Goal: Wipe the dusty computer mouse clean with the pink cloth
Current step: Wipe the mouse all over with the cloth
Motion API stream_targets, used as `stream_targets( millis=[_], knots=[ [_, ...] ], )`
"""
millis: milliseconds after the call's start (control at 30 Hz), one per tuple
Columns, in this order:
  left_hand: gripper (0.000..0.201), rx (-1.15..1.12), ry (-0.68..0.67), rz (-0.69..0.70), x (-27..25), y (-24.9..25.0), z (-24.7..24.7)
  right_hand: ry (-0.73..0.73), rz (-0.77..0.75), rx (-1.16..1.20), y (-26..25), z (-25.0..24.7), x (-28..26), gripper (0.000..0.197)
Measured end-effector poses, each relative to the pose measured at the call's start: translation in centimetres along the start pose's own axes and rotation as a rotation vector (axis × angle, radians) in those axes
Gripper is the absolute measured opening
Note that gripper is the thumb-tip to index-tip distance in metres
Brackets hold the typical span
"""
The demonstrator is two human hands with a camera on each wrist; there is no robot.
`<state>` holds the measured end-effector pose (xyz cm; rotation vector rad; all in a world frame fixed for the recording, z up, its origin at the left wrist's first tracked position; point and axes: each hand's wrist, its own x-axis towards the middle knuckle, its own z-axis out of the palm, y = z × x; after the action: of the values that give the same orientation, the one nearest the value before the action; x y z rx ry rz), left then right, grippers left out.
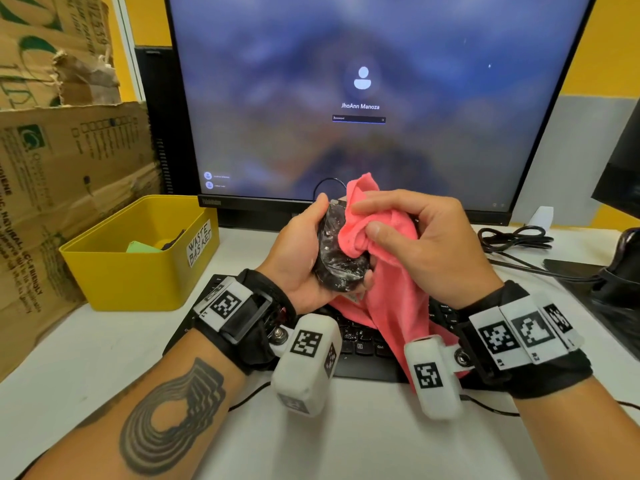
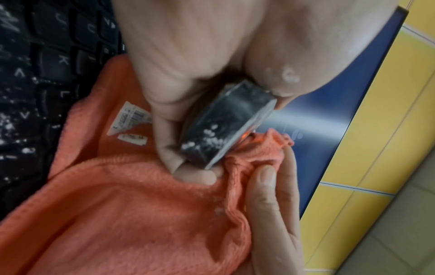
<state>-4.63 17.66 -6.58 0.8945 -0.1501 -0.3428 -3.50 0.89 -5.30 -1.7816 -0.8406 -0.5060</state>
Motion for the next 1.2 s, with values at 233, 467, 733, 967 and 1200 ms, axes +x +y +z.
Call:
stream_targets(
  millis=[233,467,733,967,1200],
  knots=[
    [0.065,0.023,-0.043,-0.012,0.0,0.4,-0.6,-0.198,-0.057,-0.133,-0.3,0.5,-0.5,0.041],
    [0.058,0.11,-0.134,-0.033,0.1,0.0,-0.6,-0.025,-0.026,-0.231,1.3,-0.1,0.0,0.04],
    [0.044,0.149,-0.18,-0.005,0.3,-0.3,-0.7,-0.113,-0.149,-0.232,0.1,1.3,-0.4,0.032],
    [0.048,0.177,-0.181,-0.034,0.5,-0.6,-0.7,0.074,-0.114,-0.275,0.3,0.5,-0.3,0.029],
    [0.048,0.208,-0.148,-0.028,0.5,-0.7,-0.8,0.058,-0.079,-0.251,0.4,0.5,-0.2,0.029]
  ],
)
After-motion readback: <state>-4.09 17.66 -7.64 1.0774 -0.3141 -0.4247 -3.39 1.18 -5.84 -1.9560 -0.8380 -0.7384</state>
